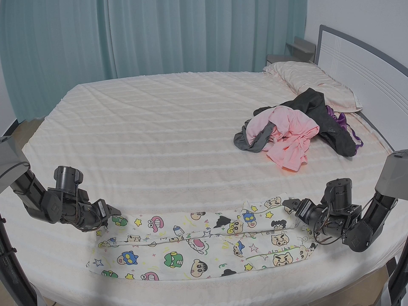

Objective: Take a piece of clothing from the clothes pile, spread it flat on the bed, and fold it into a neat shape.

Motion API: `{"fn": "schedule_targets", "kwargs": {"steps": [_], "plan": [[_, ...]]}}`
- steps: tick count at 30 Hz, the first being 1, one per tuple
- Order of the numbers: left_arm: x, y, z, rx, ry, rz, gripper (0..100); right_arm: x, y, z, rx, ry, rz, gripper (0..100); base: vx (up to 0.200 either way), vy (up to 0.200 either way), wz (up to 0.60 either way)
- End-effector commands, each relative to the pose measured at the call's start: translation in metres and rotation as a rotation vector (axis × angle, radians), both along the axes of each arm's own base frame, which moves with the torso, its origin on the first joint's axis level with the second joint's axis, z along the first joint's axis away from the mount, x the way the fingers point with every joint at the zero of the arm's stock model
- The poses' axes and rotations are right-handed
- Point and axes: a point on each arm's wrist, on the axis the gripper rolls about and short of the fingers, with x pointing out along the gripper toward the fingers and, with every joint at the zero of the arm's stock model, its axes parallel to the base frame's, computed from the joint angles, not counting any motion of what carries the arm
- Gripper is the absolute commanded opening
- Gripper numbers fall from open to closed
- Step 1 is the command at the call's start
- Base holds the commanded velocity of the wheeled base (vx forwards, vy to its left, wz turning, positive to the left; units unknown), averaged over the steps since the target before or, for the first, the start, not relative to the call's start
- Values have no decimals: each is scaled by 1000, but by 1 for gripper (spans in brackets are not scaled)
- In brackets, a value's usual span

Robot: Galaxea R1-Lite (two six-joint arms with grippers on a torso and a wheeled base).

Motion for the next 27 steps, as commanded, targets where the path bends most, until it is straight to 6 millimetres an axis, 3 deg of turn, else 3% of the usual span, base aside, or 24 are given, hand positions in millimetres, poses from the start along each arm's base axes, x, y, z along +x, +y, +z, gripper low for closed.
{"fn": "schedule_targets", "kwargs": {"steps": [1, 12, 26, 27], "plan": [[0, 2, -1, 2, 3, 6, 0, 0, 0, 0, 0, 0, -1, 100, 0, 0, 0], [-5, 19, 5, 1, -11, 57, 0, -1, 2, -1, -2, 4, 6, 100, 0, 0, 0], [-10, 17, 0, 36, 5, 3, 0, -1, 2, 0, 2, 1, 11, 100, 0, 0, 0], [-10, 17, 0, 36, 5, 3, 100, -1, 2, 0, 2, 1, 11, 100, 0, 0, 0]]}}
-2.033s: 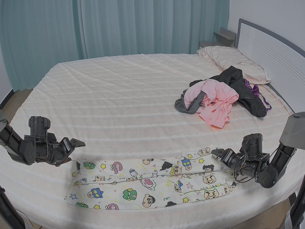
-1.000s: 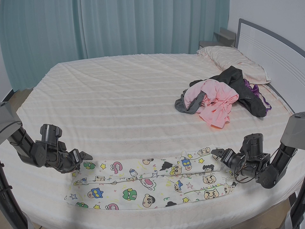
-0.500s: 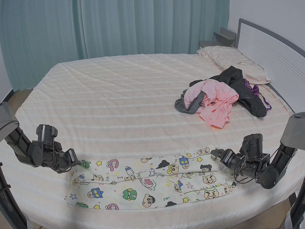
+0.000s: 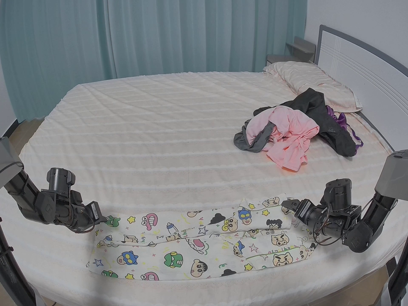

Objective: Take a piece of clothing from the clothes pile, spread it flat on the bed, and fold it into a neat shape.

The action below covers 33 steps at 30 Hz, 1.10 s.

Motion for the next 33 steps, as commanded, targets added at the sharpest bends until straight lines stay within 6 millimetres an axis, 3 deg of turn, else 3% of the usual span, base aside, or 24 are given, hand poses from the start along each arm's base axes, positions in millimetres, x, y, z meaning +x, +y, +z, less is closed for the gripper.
{"fn": "schedule_targets", "kwargs": {"steps": [1, 11, 17, 18, 26, 33], "plan": [[0, 0, -1, -1, 2, 0, 100, 0, 2, -1, 3, 2, 9, 100, 0, 0, 0], [0, 2, 2, 2, -9, 7, 100, 1, 7, -17, -16, 49, 23, 100, 0, 0, 0], [-11, 4, -1, 3, 11, 17, 100, 13, 12, -29, -17, 63, 28, 100, 0, 0, 0], [-12, 6, 2, 0, 7, 24, 100, 17, 13, -33, -16, 66, 32, 0, 0, 0, 0], [-20, 9, 19, -1, -43, 48, 100, 18, 10, -38, -26, 78, 12, 0, 0, 0, 0], [-22, -14, 48, -59, -124, 53, 100, 11, 7, -30, -16, 44, 10, 0, 0, 0, 0]]}}
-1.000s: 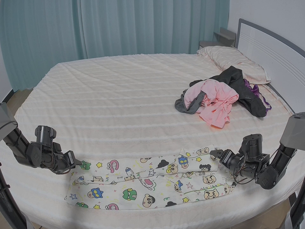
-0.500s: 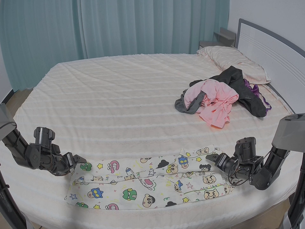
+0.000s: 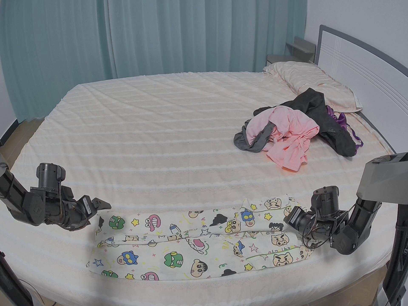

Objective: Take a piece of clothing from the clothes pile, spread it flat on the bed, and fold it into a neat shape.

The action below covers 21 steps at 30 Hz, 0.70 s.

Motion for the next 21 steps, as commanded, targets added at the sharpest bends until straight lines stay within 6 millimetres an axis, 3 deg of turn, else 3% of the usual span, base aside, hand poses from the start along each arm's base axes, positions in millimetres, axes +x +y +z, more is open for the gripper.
{"fn": "schedule_targets", "kwargs": {"steps": [1, 2, 3, 12, 21], "plan": [[-1, -13, 21, -19, -71, -12, 100, -4, -2, 3, 1, -7, -1, 0, 0, 0, 0], [-1, -27, 27, -57, -78, -15, 100, -5, -2, 2, -1, -5, 0, 0, 0, 0, 0], [-1, -33, 28, -72, -75, -11, 100, -5, -2, 2, -1, -5, 0, 100, 0, 0, 0], [-3, -69, 12, -171, 35, 48, 100, -8, -4, 21, 16, -57, -6, 100, 0, 0, 0], [0, -75, -24, -183, 112, 213, 100, -12, -6, 39, 2, -116, -29, 100, 0, 0, 0]]}}
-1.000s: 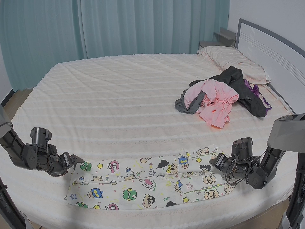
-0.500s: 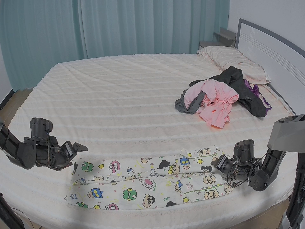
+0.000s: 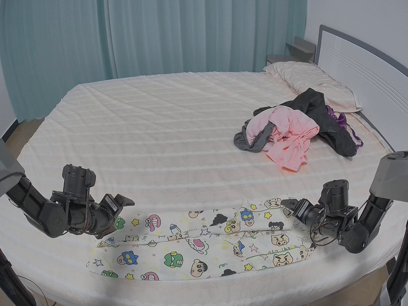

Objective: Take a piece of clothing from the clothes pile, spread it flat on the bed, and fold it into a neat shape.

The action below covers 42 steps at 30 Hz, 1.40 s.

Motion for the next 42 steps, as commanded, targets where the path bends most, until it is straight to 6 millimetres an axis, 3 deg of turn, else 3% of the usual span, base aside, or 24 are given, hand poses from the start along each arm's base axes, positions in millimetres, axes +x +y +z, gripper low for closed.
{"fn": "schedule_targets", "kwargs": {"steps": [1, 8, 14, 20, 23, 30, 34, 42], "plan": [[-9, -3, -33, 25, 61, 41, 100, -2, 0, 11, 3, -35, -3, 100, 0, 0, 0], [-23, 1, -57, 28, 6, 75, 100, -3, 0, 13, 4, -41, 1, 100, 0, 0, 0], [-26, 7, -61, 29, -32, 102, 100, -5, 3, 26, 12, -83, 20, 100, 0, 0, 0], [-24, 12, -61, 33, -37, 125, 100, -9, 16, 26, 15, -86, 67, 100, 0, 0, 0], [-25, 17, -55, 30, -58, 141, 100, -9, 21, 24, 17, -82, 88, 100, 0, 0, 0], [-33, 40, -15, 30, -207, 190, 100, -5, 26, 17, 12, -68, 97, 100, 0, 0, 0], [-37, 54, -11, 87, -229, 109, 100, -6, 25, 15, 9, -59, 96, 100, 0, 0, 0], [-49, 82, -25, 238, -111, -212, 100, -8, 24, 11, 6, -41, 93, 100, 0, 0, 0]]}}
